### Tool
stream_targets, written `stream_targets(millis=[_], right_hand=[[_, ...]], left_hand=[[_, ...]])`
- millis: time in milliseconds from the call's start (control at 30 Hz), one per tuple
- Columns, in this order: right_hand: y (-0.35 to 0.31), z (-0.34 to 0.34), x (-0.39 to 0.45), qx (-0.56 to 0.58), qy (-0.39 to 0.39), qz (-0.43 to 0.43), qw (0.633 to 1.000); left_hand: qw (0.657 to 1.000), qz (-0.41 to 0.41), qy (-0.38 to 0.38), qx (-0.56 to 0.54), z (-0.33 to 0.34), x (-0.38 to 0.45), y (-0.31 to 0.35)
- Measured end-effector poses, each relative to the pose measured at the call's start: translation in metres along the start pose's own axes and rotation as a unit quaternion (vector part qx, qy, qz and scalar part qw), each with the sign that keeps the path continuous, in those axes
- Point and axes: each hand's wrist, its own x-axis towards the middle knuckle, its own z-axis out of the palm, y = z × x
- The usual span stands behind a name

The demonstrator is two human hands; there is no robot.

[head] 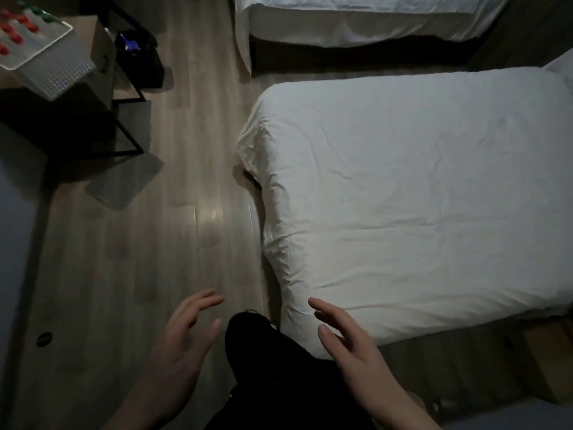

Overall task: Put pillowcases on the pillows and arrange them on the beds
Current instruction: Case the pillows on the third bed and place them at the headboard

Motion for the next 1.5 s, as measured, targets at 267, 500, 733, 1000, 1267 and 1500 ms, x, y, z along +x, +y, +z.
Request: stream_targets(millis=[267, 500, 733, 1000, 1267, 1500], right_hand=[[-0.049, 0.031, 0.104, 0.046, 0.054, -0.025, 0.997], [-0.117, 0.019, 0.225, 0.059, 0.109, -0.045, 0.991], [-0.141, 0.013, 0.279, 0.066, 0.168, 0.016, 0.983], [-0.198, 0.071, 0.398, 0.105, 0.249, 0.013, 0.963], [-0.295, 0.131, 0.532, 0.113, 0.295, -0.015, 0.949], [-0.329, 0.126, 0.603, 0.112, 0.317, 0.0, 0.942]], left_hand=[[0.999, 0.031, -0.029, 0.009, -0.05, 0.136, 0.021], [0.996, 0.032, -0.08, 0.034, -0.088, 0.267, 0.035], [0.985, 0.098, -0.133, 0.053, -0.105, 0.405, 0.078], [0.967, 0.127, -0.218, 0.034, -0.168, 0.55, 0.066], [0.947, 0.117, -0.285, 0.091, -0.268, 0.683, 0.056], [0.949, 0.1, -0.29, 0.078, -0.287, 0.786, 0.071]])
